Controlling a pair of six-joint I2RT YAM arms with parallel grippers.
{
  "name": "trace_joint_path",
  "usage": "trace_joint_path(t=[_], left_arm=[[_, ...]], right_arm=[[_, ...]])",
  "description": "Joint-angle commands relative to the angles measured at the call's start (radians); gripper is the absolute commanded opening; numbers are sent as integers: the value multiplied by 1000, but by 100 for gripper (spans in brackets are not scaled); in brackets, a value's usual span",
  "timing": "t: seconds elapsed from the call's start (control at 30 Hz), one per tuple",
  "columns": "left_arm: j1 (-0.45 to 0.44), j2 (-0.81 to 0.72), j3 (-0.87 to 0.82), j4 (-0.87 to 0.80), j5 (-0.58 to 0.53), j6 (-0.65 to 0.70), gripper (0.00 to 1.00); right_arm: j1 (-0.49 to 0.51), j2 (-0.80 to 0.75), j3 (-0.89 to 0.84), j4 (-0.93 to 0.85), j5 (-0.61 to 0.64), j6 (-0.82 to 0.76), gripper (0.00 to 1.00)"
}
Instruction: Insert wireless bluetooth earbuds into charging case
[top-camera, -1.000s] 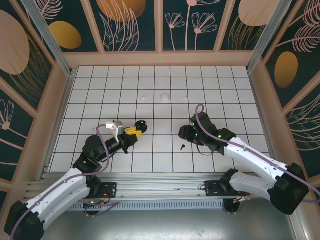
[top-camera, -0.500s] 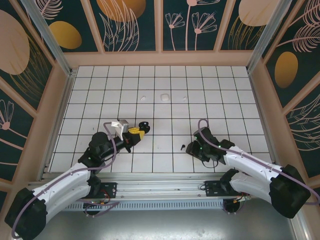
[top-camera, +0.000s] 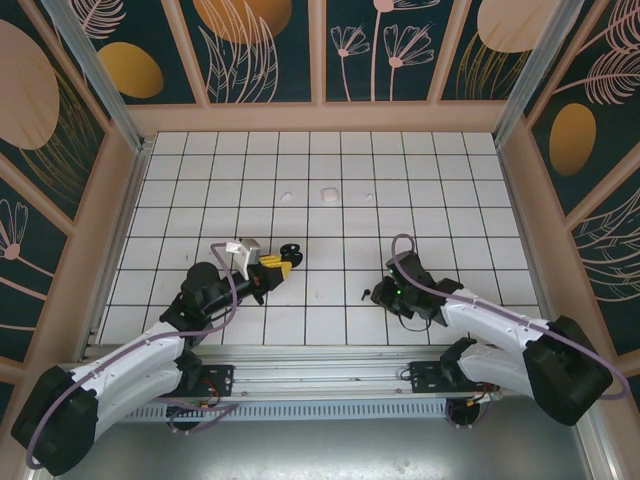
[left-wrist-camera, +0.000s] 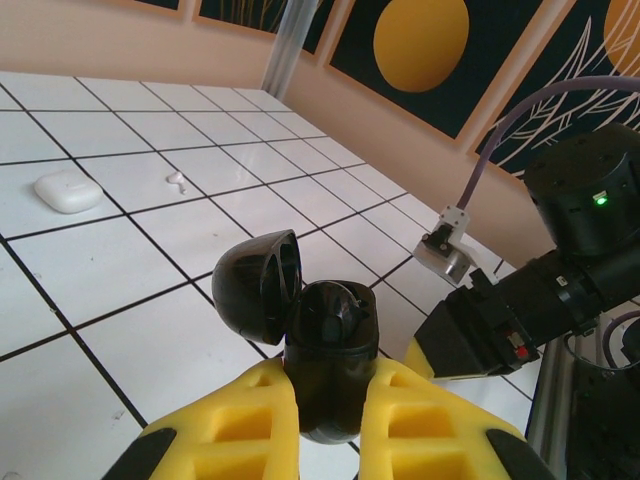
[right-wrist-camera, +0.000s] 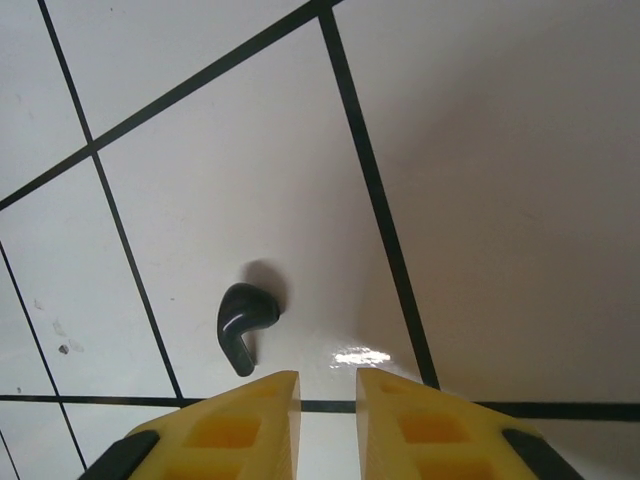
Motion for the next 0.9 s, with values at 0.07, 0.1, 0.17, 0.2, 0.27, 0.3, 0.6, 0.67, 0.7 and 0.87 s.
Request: trace_joint_path(t=[0.07,0.1,0.17,0.2,0.27,0.3,0.6,0.67,0.7,0.87], left_arm=[[-4,-25,-2,37,-3,-19,0],[-5,-28,-3,35,-4,-19,0],[-5,-30,-2,31,-8,-13,0],[-5,-30,-2,30,-9,-10,0],[-5,-29,1,31,-7,-13,0],[-4,-29,1,29,-6,-13,0],[-4,-44,4,19,-11,1,0],[-4,-44,3,15,-10,5,0],[-4,-43,3,14,-10,6,0],[-6,-53,-3,11,-8,4,0]], right_arm=[[-3,45,21,99,-58,-12,20],[-3,50,23,109,-66,-13,20],[-3,59,25,125,-74,-18,20],[-3,62,27,127,-73,-19,20],[-4,71,34,127,-68,-24,21],[-4,77,40,126,-67,-27,21],[-4,132,71,123,-80,-51,26],[-4,145,76,120,-82,-57,26],[-3,150,79,116,-82,-60,27],[-3,159,90,102,-82,-63,28]])
